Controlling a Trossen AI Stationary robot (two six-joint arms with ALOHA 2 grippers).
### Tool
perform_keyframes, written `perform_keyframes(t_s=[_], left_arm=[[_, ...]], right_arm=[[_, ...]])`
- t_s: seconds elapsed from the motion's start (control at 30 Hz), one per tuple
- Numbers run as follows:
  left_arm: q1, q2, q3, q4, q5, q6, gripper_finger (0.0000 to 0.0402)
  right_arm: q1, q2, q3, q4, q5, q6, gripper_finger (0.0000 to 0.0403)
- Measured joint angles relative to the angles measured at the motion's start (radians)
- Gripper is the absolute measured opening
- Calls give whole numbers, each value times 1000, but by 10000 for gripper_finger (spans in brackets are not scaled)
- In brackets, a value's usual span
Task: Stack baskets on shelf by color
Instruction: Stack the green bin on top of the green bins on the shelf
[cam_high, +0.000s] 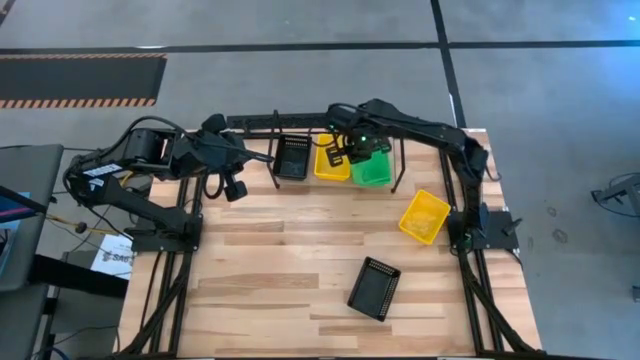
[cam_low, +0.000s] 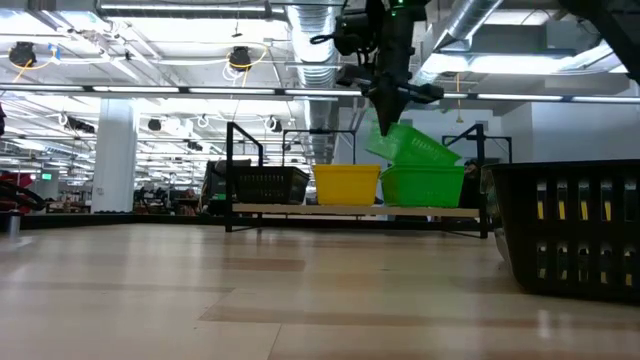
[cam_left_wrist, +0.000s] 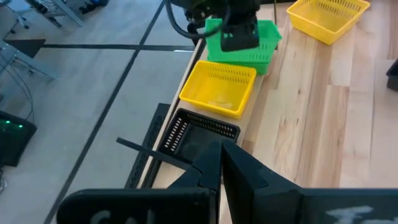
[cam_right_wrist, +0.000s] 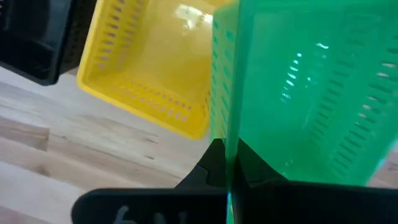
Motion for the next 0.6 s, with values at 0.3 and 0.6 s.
perform_keyframes(t_s=[0.3, 0.6], left_arm=[[0, 0, 0, 1, 0, 24, 2], [0, 0, 0, 1, 0, 28, 2]], right_arm=[[-56, -44, 25, -173, -16, 13, 3], [-101, -34, 31, -176, -78, -5, 3]])
